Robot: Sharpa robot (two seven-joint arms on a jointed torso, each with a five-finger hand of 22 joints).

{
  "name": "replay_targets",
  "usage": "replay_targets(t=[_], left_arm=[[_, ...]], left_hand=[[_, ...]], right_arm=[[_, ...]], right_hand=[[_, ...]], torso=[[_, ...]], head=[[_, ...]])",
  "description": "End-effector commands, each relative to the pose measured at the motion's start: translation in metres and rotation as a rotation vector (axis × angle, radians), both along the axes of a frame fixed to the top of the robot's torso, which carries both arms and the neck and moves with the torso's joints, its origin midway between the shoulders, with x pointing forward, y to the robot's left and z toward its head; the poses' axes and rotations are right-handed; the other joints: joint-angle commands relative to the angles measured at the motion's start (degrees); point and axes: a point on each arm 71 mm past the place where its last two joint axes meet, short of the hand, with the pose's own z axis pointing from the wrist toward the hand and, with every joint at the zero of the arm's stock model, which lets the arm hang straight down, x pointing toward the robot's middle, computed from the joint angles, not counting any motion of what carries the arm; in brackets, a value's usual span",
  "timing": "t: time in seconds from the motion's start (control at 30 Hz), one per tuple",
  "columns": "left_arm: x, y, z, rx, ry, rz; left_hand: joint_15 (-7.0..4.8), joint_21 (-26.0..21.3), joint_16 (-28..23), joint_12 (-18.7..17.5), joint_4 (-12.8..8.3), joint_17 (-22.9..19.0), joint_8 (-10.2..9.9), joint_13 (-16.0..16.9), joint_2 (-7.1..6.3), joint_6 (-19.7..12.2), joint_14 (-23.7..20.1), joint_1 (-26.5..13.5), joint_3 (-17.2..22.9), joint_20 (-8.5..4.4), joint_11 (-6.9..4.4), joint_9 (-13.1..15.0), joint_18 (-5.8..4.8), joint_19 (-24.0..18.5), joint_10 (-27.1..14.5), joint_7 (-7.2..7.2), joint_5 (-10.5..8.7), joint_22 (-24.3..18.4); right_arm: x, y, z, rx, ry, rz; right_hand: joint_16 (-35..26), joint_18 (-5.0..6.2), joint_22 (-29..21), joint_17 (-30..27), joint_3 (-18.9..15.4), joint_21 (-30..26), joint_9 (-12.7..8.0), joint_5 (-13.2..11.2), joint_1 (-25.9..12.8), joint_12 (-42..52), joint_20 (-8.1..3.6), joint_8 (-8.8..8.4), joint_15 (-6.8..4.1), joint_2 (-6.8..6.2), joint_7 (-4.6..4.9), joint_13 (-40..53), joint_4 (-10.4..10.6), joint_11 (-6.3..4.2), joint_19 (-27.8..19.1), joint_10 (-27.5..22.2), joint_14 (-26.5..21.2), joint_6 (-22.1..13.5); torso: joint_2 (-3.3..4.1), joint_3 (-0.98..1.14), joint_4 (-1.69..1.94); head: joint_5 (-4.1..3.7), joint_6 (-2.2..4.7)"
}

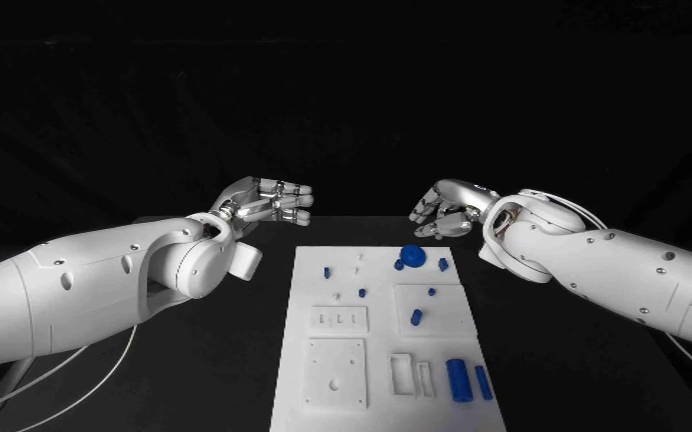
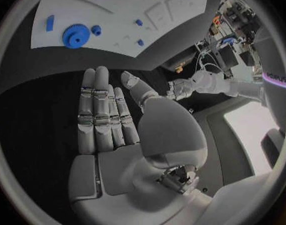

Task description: Assemble the parts on the task board

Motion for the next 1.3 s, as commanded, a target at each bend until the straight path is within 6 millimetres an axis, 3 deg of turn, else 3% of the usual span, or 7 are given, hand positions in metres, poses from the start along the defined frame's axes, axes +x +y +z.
replay_targets(t=[0.03, 0.2, 0.4, 0.5, 0.63, 0.93, 1.3], left_arm=[[-0.006, -0.008, 0.006, -0.022, -0.048, -0.041], [-0.013, -0.015, 0.007, -0.035, -0.042, -0.068], [-0.019, -0.021, 0.008, -0.044, -0.032, -0.091], [-0.020, -0.022, 0.008, -0.046, -0.029, -0.097], [-0.021, -0.023, 0.008, -0.047, -0.026, -0.103], [-0.022, -0.025, 0.008, -0.049, -0.016, -0.118], [-0.024, -0.028, 0.007, -0.050, -0.007, -0.133]], left_hand=[[-0.21, 1.5, 0.5, 0.2, -0.7, -0.1, 0.1, 0.0, 0.23, 0.3, 0.2, -0.4, 0.3, 0.12, -0.06, 0.0, -0.32, -1.3, 0.4, -0.02, 0.28, 0.9], [-0.20, 3.7, 1.0, 0.3, -1.7, -0.2, 0.1, 0.1, 0.47, 0.3, -0.1, -1.3, 0.7, 0.23, -0.03, 0.0, -0.23, -2.8, 0.4, -0.04, 0.24, 1.9], [-0.15, 3.9, 1.0, 0.2, -1.7, -0.2, 0.1, 0.0, 0.42, 0.2, -0.1, -1.7, 0.6, 0.28, -0.03, 0.0, -0.24, -3.0, 0.4, 0.01, 0.20, 1.9], [-0.15, 3.9, 1.0, 0.2, -1.7, -0.2, 0.1, 0.0, 0.43, 0.2, -0.1, -1.7, 0.6, 0.28, -0.03, 0.0, -0.24, -3.0, 0.4, 0.01, 0.20, 1.9], [-0.13, 3.9, 1.0, 0.3, -1.6, -0.2, 0.1, 0.0, 0.47, 0.2, -0.2, -1.9, 0.6, 0.31, -0.01, 0.0, -0.25, -3.1, 0.4, 0.02, 0.19, 1.9], [-0.09, 3.9, 1.1, 0.3, -1.6, -0.2, 0.1, 0.1, 0.36, -0.1, -0.3, -2.1, 0.4, 0.38, 0.04, 0.0, -0.25, -3.2, 0.2, 0.07, 0.19, 1.7], [-0.03, 3.8, 1.1, 0.3, -1.5, -0.2, 0.1, 0.1, 0.43, -0.1, -0.4, -2.2, 0.2, 0.45, 0.08, 0.0, -0.26, -3.2, 0.1, 0.09, 0.07, 1.5]], right_arm=[[-0.004, 0.004, -0.005, -0.208, -0.078, 0.006], [-0.010, 0.011, -0.011, -0.280, -0.133, 0.011], [-0.015, 0.019, -0.021, -0.330, -0.199, 0.004], [-0.016, 0.023, -0.025, -0.339, -0.215, 0.008], [-0.018, 0.028, -0.028, -0.344, -0.231, 0.014], [-0.019, 0.035, -0.034, -0.355, -0.254, 0.005], [-0.017, 0.037, -0.044, -0.368, -0.252, -0.002]], right_hand=[[16.5, 0.88, 6.4, 10.0, 3.4, 9.1, 0.1, -0.9, -0.5, 0.3, -3.27, 0.11, -1.86, -2.90, -0.59, 0.1, -0.2, -1.04, 5.3, 2.2, 1.9, 1.9], [22.5, -0.80, 9.6, 13.6, 7.0, 12.4, 0.1, -1.1, -1.5, 0.3, -3.99, 0.14, -2.13, -4.42, -0.79, 0.1, -0.1, -1.14, 5.8, 2.4, 0.7, 1.8], [25.1, -0.38, 12.5, 13.9, 11.0, 14.5, 0.1, -4.3, -1.8, 0.3, -3.63, 0.13, -1.67, -6.18, -0.75, 0.1, 0.1, -0.89, 6.4, 1.6, -0.2, 2.0], [25.6, -0.18, 13.6, 13.6, 12.0, 14.9, 0.1, -4.8, -1.8, 0.3, -3.50, 0.14, -1.59, -6.73, -0.75, 0.1, 0.4, -0.80, 6.1, 1.2, -0.2, 2.0], [26.6, -0.03, 15.0, 13.3, 12.6, 15.1, 0.1, -5.0, -1.7, 0.3, -3.30, 0.13, -1.40, -6.98, -0.68, 0.1, 0.5, -0.68, 5.9, 0.9, -0.3, 2.1], [28.8, 0.21, 17.1, 13.2, 13.6, 15.0, 0.1, -5.8, -1.7, 0.3, -2.95, 0.13, -1.02, -7.82, -0.69, 0.1, 0.7, -0.30, 6.5, -0.8, -0.3, 1.5], [31.2, 0.44, 18.8, 12.6, 15.0, 13.8, 0.1, -6.4, -1.3, 0.3, -2.86, 0.14, -0.99, -8.05, -0.64, 0.1, 0.8, -0.35, 7.3, -0.3, -1.1, 1.4]], torso=[[1.21, -0.08, 0.44], [1.91, -0.15, 0.65], [2.68, -0.04, 0.75], [2.91, -0.09, 0.80], [3.20, -0.11, 0.81], [3.73, -0.19, 0.76], [4.52, -0.19, 1.00]], head=[[-0.39, -0.10], [-0.98, -0.18], [-0.71, -0.40], [-0.74, -0.30], [-0.88, -0.47], [-0.85, -0.13], [-0.53, -0.54]])
